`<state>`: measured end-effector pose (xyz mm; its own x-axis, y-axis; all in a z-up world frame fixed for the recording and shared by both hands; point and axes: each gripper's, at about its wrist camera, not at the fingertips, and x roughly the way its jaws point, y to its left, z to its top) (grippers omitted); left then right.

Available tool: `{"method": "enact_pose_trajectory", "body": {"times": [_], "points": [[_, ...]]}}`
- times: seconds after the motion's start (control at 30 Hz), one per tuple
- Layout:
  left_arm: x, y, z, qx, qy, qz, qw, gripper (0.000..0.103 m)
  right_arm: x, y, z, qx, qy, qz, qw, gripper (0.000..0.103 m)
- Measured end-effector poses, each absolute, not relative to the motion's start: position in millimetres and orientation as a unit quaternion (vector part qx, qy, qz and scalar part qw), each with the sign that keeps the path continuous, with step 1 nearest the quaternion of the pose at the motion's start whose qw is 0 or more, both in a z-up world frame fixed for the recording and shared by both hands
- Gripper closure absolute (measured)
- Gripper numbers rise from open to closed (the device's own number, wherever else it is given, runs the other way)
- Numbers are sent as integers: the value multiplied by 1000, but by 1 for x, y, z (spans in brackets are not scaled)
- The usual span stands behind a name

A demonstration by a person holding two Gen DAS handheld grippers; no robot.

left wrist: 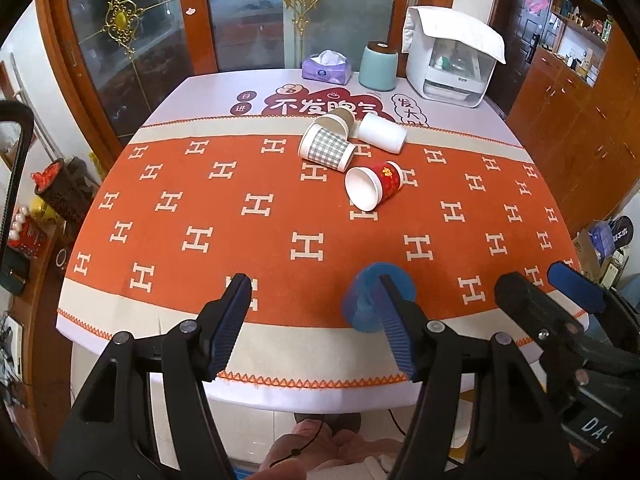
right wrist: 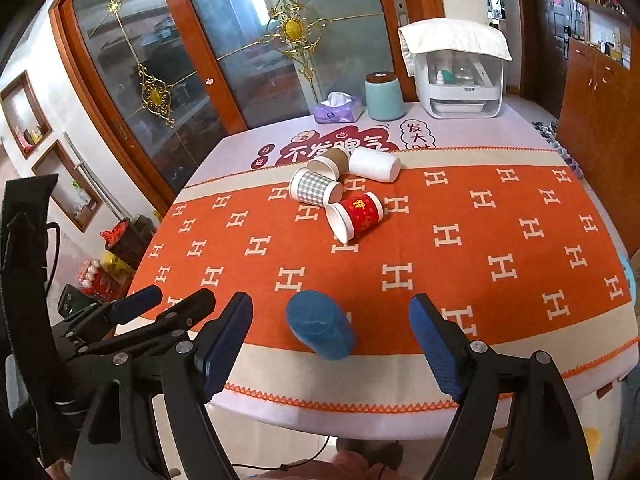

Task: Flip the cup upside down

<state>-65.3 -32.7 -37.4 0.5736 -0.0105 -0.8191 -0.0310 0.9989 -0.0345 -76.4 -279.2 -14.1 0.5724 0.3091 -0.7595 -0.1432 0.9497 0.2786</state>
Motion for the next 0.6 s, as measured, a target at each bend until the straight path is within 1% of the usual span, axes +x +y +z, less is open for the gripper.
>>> {"method": "enact_pose_trajectory", "body": {"times": [0.6], "points": [[-61, -33, -43, -25, 472, 11, 881, 42, -73, -284, -22, 94, 450, 129, 878, 21]]}}
